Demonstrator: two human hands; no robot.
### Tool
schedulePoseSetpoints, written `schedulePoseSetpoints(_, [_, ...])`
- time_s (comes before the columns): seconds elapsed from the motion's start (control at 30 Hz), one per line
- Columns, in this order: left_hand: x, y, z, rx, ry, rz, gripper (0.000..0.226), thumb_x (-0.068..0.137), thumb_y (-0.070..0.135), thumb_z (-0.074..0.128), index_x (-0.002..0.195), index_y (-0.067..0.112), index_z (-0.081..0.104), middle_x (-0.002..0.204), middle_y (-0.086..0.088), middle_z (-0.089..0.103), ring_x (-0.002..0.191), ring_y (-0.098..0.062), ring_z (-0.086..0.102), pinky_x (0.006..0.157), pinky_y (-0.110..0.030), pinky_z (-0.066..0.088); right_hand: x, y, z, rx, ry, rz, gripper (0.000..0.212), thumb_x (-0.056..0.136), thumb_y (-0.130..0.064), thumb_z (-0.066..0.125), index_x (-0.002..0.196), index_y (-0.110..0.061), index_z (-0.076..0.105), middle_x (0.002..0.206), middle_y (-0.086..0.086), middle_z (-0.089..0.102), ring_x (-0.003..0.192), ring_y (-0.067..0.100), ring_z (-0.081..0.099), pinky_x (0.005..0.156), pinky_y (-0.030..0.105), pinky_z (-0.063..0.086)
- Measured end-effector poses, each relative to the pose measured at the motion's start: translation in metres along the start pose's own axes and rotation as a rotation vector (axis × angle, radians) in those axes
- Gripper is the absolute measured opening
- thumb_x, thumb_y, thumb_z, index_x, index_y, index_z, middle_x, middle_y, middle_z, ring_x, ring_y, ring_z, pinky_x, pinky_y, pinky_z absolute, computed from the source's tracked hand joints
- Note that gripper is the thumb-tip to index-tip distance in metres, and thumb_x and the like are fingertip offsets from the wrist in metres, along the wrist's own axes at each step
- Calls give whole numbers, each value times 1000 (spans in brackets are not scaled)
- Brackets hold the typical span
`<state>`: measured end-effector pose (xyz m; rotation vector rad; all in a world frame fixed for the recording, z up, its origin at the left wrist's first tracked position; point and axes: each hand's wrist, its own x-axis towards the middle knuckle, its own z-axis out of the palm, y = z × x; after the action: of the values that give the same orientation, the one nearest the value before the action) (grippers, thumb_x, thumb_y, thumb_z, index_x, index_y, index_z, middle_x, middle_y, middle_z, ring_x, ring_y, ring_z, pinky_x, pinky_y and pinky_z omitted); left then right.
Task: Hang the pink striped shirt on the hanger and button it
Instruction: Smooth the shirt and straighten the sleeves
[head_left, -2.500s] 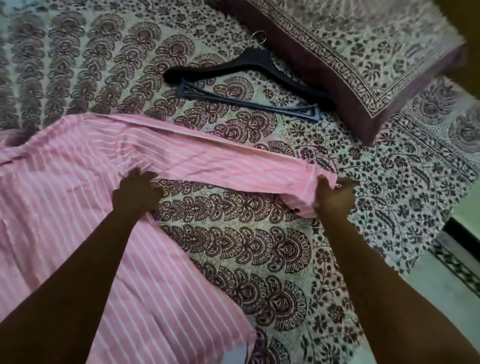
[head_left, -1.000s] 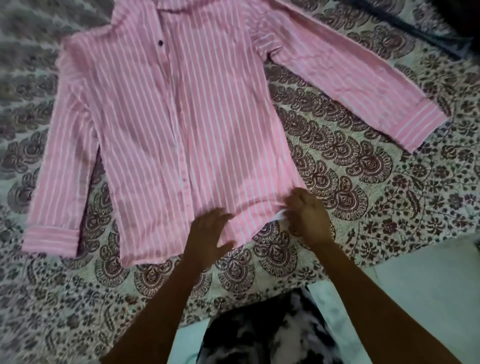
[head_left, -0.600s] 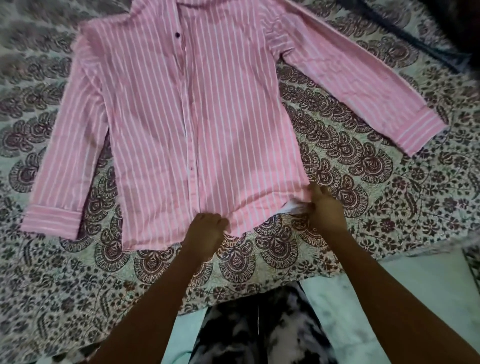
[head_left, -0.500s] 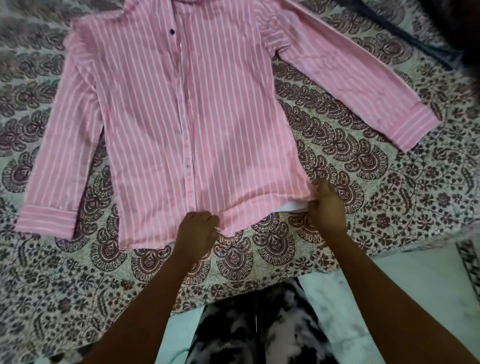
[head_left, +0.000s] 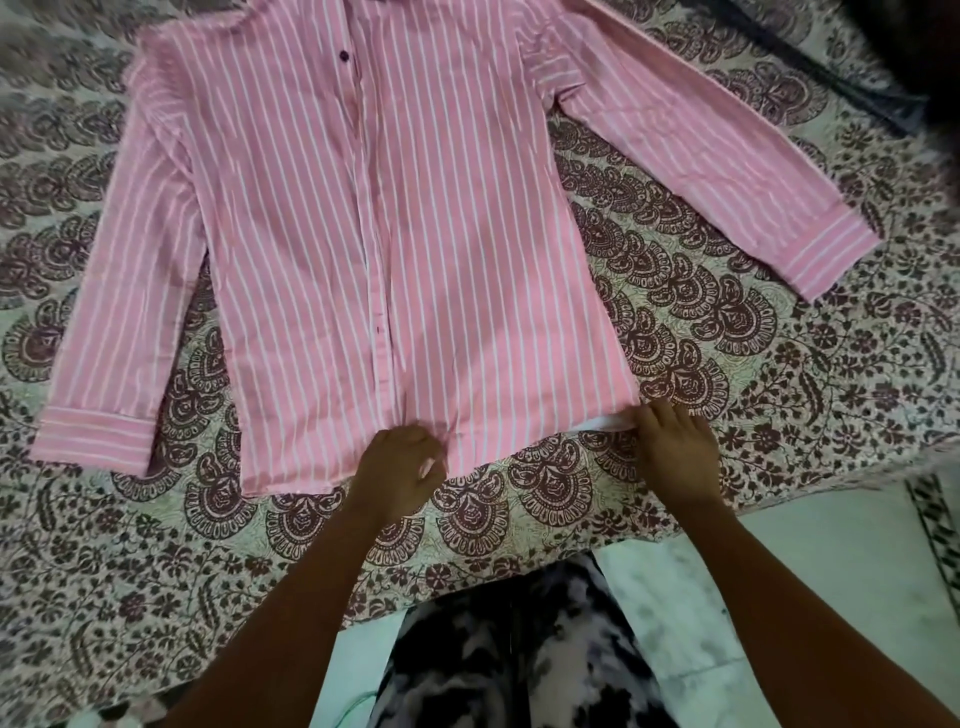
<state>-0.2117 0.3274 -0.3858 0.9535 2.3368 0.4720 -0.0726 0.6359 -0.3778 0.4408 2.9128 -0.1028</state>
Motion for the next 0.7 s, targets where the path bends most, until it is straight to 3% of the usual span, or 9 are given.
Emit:
schedulePoseSetpoints(0.1, [0,2,-9,-21,86,-48,32,80,33,40,84,19,69,87,-1,68,74,-22,66,65,-31,54,7,-17,-10,30,7,-26,26,78,-20,45,96,-8,59,90,11,63,76,27,61,68,36,50])
schedulePoseSetpoints(0.17, [1,0,-14,-19,190,-164,35,81,31,40,95,17,69,95,-2,67,80,-22,65,67,-32,55,12,-29,-10,45,-26,-79,30,76,-23,61,104,-10,58,102,12,64,86,28,63,76,40,51])
schedulePoseSetpoints(0.23, [1,-5,-15,-22,173,-264,31,83,28,50,108,18,64,108,-4,62,98,-22,61,73,-35,55,17,-39,-4,32,-115,-146,43,68,-20,73,108,-15,58,105,10,66,88,28,65,77,42,52])
schedulePoseSetpoints(0.33, [1,-10,-10,-30,-11,-282,41,83,24,61,123,23,56,123,-5,51,117,-22,47,83,-39,54,24,-46,2,2,-204,-155,40,61,-12,80,98,-14,65,90,7,68,75,27,67,68,38,54])
schedulePoseSetpoints(0.63, [-1,-21,-5,-114,-7,-226,42,80,29,62,121,23,59,123,-5,54,113,-23,52,88,-35,50,43,-42,-1,-38,-255,-296,49,25,-5,89,67,-14,65,59,0,59,42,19,56,40,24,45])
schedulePoseSetpoints(0.7, [1,-22,-8,-148,-53,-252,42,80,32,61,121,25,59,123,-2,53,113,-20,52,87,-34,50,53,-49,-13,-97,-306,-313,46,29,-6,89,67,-14,65,62,1,62,44,18,59,41,25,47])
